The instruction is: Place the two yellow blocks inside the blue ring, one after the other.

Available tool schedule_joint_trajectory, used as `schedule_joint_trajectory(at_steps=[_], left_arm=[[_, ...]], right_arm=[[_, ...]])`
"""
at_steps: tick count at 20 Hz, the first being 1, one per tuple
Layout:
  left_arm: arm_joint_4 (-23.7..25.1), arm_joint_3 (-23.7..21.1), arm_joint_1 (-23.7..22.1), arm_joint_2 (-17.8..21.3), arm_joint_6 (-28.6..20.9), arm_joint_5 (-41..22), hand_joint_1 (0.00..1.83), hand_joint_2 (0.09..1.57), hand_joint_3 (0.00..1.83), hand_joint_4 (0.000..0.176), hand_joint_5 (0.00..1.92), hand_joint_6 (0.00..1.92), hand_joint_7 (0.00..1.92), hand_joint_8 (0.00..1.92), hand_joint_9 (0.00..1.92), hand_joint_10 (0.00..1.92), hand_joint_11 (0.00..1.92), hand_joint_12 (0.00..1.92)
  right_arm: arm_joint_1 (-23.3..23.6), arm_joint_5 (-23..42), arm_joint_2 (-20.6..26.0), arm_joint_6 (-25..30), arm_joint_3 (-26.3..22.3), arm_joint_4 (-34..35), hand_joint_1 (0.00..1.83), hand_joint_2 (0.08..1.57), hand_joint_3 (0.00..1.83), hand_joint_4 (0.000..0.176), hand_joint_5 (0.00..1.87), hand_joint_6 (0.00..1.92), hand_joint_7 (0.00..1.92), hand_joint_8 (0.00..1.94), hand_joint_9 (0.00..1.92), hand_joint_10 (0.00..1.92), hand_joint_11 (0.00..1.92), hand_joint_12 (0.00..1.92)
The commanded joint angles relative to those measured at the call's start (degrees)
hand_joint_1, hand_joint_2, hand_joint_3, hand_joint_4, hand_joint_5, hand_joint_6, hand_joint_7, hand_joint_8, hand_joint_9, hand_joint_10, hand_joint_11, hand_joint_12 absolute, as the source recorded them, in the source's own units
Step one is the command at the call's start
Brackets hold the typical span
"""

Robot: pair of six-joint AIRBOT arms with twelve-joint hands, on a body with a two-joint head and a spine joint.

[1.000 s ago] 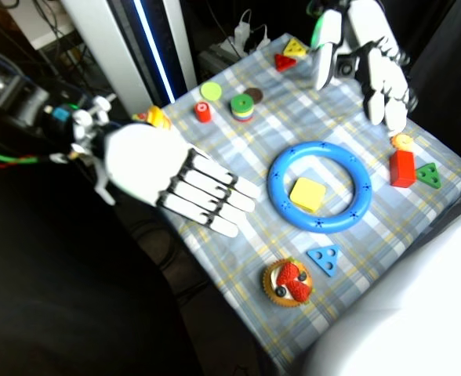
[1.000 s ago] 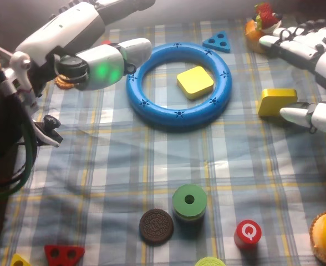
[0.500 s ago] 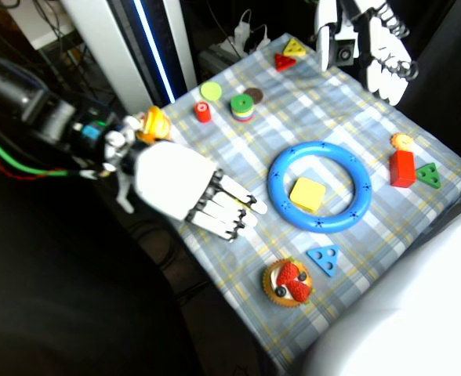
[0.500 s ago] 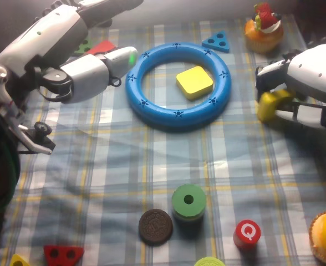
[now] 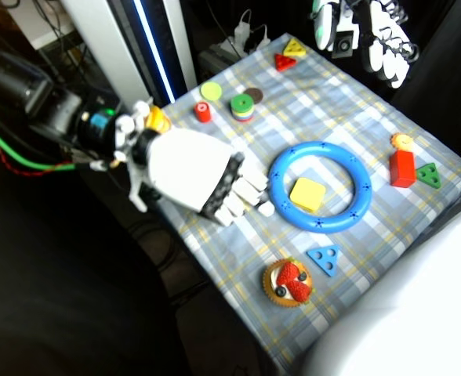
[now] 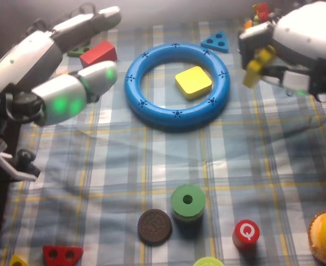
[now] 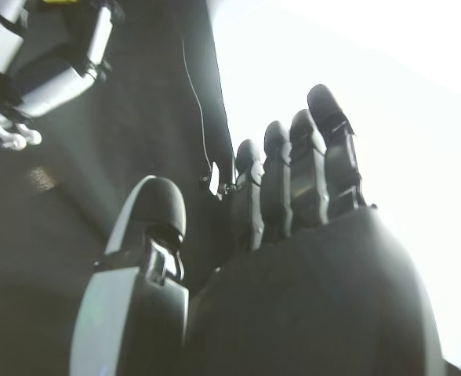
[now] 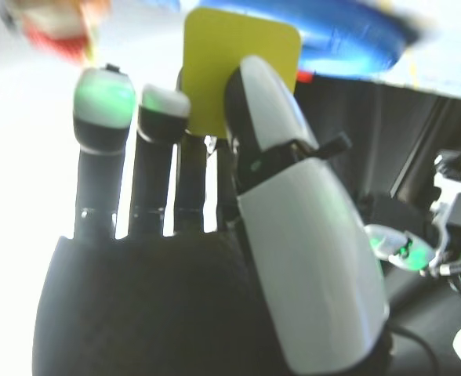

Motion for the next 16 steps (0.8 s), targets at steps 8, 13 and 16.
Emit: schedule_joint_trajectory(at_steps=[8,13,16], left_arm=[[-1.49,0.63,1.04,-1.09,-0.76,-8.65,0.62,1.41,0.00,0.013,0.31,0.00,0.26,0.00,0.25,0.04,0.00,1.15],[-1.69,1.12,1.03,-1.48,-1.31,-8.35,0.61,1.41,0.00,0.007,0.33,0.01,0.24,0.00,0.22,0.03,0.00,1.14],[-1.65,1.22,1.02,-1.61,-1.46,-8.40,0.59,1.42,0.00,0.008,0.33,0.00,0.23,0.00,0.22,0.03,0.00,1.11]], right_arm=[[8.90,-3.10,-10.89,0.04,9.55,-4.04,1.17,1.26,0.00,0.000,0.67,1.30,0.80,1.47,0.74,1.34,0.67,1.68],[9.51,-8.34,-15.69,0.04,14.38,-3.37,1.25,1.26,0.00,0.000,0.52,0.73,0.71,1.44,0.72,1.01,0.58,1.59],[9.51,-9.24,-16.14,0.04,14.93,-2.86,0.95,1.20,0.00,0.000,0.36,0.04,0.50,0.36,0.44,0.83,0.22,1.60]])
